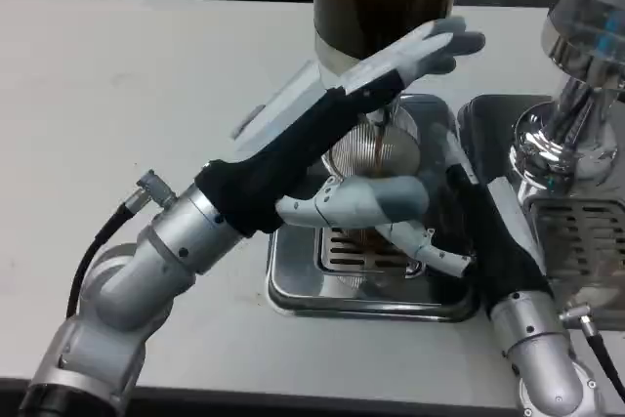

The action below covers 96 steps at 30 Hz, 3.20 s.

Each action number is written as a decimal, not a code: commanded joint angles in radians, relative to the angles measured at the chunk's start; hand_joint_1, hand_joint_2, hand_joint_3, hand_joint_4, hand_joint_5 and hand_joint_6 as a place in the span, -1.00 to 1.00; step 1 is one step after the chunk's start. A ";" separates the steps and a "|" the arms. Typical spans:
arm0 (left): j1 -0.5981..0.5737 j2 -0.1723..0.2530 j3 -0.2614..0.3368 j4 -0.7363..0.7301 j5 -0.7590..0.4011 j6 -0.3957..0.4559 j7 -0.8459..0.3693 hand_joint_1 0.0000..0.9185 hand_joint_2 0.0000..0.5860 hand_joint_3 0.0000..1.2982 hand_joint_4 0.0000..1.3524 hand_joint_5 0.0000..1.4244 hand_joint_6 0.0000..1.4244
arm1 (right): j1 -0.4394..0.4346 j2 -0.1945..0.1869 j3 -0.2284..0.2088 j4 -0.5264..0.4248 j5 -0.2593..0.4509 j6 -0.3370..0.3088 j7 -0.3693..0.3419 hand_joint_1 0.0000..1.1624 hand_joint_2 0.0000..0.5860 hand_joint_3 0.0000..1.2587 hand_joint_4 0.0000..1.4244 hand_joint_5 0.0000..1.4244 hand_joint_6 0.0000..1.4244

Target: Grasp the cup under the faucet to collect the drink, then remove the cup.

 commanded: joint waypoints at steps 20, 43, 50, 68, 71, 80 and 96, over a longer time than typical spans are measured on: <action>0.030 0.005 -0.020 -0.024 0.030 0.021 -0.002 -1.00 -0.70 -0.79 -1.00 -0.79 -0.92 | 0.000 0.020 0.021 -0.017 0.008 -0.050 0.067 0.12 -0.26 -1.00 -1.00 -1.00 -1.00; 0.046 0.008 0.014 -0.062 0.028 0.009 0.044 -1.00 -0.67 -0.85 -1.00 -0.90 -1.00 | -0.043 0.076 -0.001 0.076 0.035 -0.058 0.052 0.15 -0.28 -1.00 -1.00 -1.00 -1.00; 0.059 0.014 0.084 -0.120 -0.008 0.013 0.076 -1.00 -0.66 -0.86 -1.00 -0.94 -1.00 | -0.034 0.079 -0.001 0.073 0.033 -0.067 0.033 0.16 -0.29 -1.00 -1.00 -1.00 -1.00; 0.369 0.057 0.329 -0.214 -0.059 0.052 0.157 -1.00 -0.59 -0.87 -1.00 -0.97 -1.00 | -0.024 0.094 -0.001 0.065 0.037 -0.103 0.006 0.24 -0.34 -1.00 -1.00 -1.00 -1.00; 0.423 0.059 0.353 -0.167 -0.050 0.044 0.175 -1.00 -0.58 -0.87 -1.00 -0.98 -1.00 | -0.018 0.097 0.000 0.061 0.037 -0.107 0.003 0.24 -0.34 -1.00 -1.00 -1.00 -1.00; 0.487 0.084 0.350 0.015 0.096 0.000 0.265 -1.00 -0.56 -1.00 -1.00 -1.00 -1.00 | -0.039 0.102 -0.001 0.099 0.036 -0.133 0.001 0.25 -0.35 -1.00 -1.00 -1.00 -1.00; 0.487 0.135 0.260 0.262 0.194 -0.055 0.361 -1.00 -0.56 -1.00 -1.00 -1.00 -1.00 | -0.087 0.133 0.008 0.192 0.026 -0.179 -0.035 0.25 -0.35 -1.00 -1.00 -1.00 -1.00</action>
